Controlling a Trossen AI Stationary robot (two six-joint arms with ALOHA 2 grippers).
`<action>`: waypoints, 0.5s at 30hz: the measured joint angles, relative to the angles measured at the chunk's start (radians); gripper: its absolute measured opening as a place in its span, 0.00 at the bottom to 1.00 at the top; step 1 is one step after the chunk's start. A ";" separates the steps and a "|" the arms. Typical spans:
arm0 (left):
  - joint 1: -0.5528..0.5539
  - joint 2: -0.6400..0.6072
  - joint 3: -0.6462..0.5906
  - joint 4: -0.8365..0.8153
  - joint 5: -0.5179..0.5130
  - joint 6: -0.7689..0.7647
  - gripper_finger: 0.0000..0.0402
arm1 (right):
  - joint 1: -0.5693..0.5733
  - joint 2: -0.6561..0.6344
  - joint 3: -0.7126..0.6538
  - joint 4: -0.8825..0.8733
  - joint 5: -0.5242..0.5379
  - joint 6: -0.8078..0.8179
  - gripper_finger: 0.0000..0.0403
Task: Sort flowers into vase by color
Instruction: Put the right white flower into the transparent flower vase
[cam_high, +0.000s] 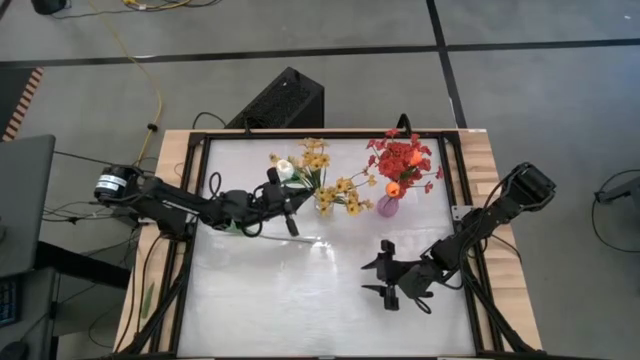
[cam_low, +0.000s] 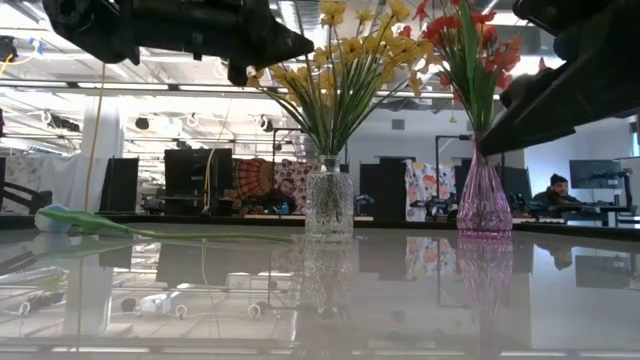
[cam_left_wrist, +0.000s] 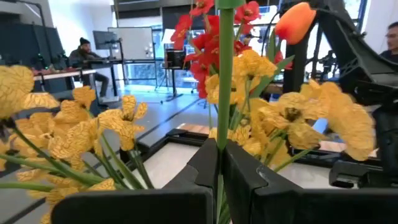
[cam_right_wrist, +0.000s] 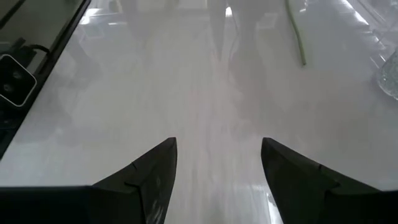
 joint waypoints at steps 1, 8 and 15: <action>0.000 0.000 0.000 0.000 0.003 0.001 0.00 | 0.000 0.000 0.000 0.004 0.000 0.000 0.65; 0.001 0.000 0.000 -0.001 -0.019 0.001 0.00 | 0.000 0.000 0.000 0.007 0.000 -0.003 0.65; 0.004 0.000 0.000 0.002 -0.025 -0.017 0.00 | 0.000 0.000 0.000 0.009 0.000 -0.003 0.65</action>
